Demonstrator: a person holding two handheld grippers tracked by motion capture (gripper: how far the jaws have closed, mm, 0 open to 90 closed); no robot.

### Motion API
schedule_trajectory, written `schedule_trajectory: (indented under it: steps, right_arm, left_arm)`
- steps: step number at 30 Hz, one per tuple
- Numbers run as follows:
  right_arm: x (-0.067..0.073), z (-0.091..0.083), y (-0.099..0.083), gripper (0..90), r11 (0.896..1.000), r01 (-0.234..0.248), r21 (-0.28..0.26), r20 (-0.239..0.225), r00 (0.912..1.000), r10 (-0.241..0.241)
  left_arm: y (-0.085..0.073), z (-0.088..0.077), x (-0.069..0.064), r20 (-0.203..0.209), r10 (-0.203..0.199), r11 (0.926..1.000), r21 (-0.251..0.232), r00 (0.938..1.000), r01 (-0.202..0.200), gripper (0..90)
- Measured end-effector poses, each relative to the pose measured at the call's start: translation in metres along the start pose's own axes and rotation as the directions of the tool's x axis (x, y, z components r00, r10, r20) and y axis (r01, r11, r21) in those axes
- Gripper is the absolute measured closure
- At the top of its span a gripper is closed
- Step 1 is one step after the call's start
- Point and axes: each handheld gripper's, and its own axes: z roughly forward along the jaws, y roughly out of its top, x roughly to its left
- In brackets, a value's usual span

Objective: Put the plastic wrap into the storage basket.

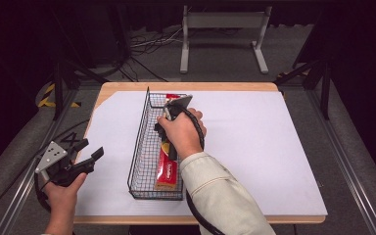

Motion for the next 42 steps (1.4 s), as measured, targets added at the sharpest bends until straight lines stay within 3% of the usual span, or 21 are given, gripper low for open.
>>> schedule_trajectory:
  steps: [13, 28, 42]
  right_arm:
    - [0.008, 0.011, -0.003, 40.1, 1.0, 0.027, 0.007, 0.049, 0.9984, -0.028]
    - [0.009, 0.028, -0.007, 40.0, 0.999, 0.036, -0.027, 0.12, 0.9922, -0.033]
    - [0.01, 0.033, -0.01, 39.8, 0.998, 0.054, -0.023, 0.14, 0.9889, -0.05]
  left_arm:
    - [0.0, -0.002, 0.001, -0.005, -0.006, 1.0, -0.004, 1.0, 0.006, 32.9]
    - [-0.001, -0.001, 0.001, -0.005, -0.011, 0.9999, -0.005, 0.9999, 0.011, 32.9]
    - [-0.001, -0.001, 0.002, 0.001, -0.013, 0.9999, -0.004, 0.9999, 0.013, 32.8]
